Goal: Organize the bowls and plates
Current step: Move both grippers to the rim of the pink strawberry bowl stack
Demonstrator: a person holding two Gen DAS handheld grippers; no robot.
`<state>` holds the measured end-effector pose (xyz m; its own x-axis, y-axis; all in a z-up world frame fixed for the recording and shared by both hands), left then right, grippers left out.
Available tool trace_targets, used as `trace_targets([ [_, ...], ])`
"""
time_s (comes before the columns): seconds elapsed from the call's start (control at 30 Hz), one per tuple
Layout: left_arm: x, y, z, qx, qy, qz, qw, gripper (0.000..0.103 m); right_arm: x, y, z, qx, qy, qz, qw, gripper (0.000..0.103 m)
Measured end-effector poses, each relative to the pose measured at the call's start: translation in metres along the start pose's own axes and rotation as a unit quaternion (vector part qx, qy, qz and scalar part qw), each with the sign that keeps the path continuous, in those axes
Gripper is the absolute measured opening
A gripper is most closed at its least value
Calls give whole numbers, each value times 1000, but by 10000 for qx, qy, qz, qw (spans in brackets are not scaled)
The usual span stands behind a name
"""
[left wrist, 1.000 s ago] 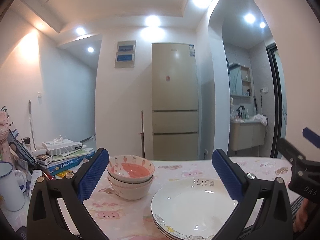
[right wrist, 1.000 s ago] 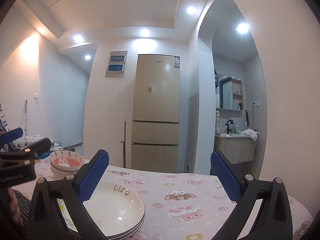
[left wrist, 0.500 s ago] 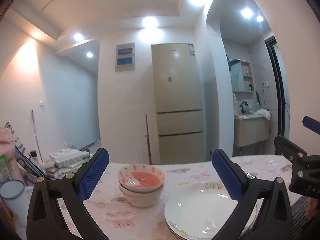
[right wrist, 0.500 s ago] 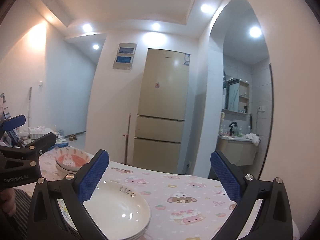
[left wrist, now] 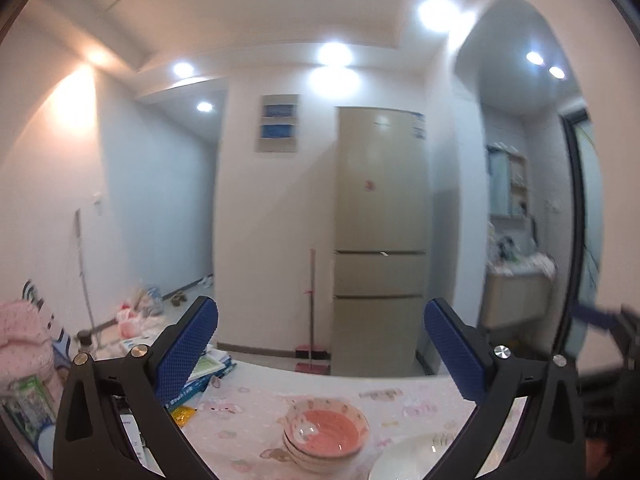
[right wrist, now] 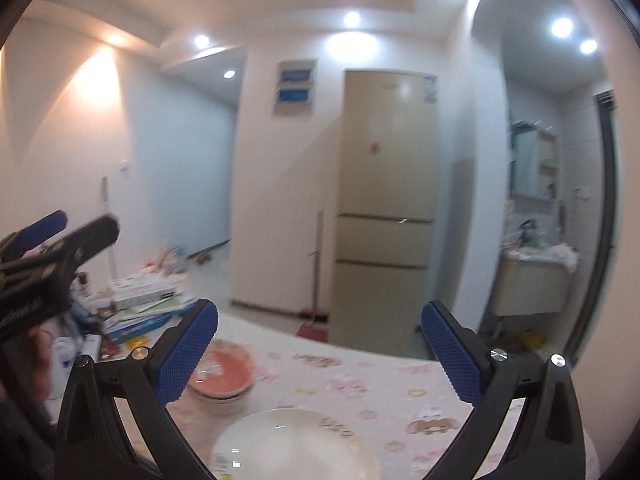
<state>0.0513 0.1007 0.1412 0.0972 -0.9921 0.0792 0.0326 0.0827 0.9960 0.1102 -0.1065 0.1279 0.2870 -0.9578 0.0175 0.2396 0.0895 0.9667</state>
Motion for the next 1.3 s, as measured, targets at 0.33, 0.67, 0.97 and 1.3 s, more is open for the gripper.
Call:
trace_targets([
  [0.33, -23, 6, -65, -529, 223, -399, 9976, 103, 1, 19, -112, -1082, 630, -820, 9887, 103],
  [0.67, -53, -67, -153, -2422, 69, 316, 9697, 103, 6, -32, -198, -2176, 1072, -1312, 9612, 103],
  [0.97, -65, -139, -186, -3403, 95, 439, 9392, 98, -22, -98, -251, -3150, 1211, -1198, 9337, 103],
  [1.3, -68, -185, -209, -4269, -55, 705, 9015, 63, -27, -137, -275, -3709, 1379, -1407, 9075, 67],
])
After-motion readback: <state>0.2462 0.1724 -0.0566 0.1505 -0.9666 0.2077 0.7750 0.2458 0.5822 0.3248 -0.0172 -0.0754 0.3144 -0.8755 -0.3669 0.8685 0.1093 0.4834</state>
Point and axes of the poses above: each gripper's, at about its wrist camera, not at the fingertips, and z roughly against the way its jaws point, x to its right, y to its top, the point moved 1 cm from there along -z, roughly the way its jaws point, and after that the axes turned 2 degrees about -x, right-handed, at the moved point
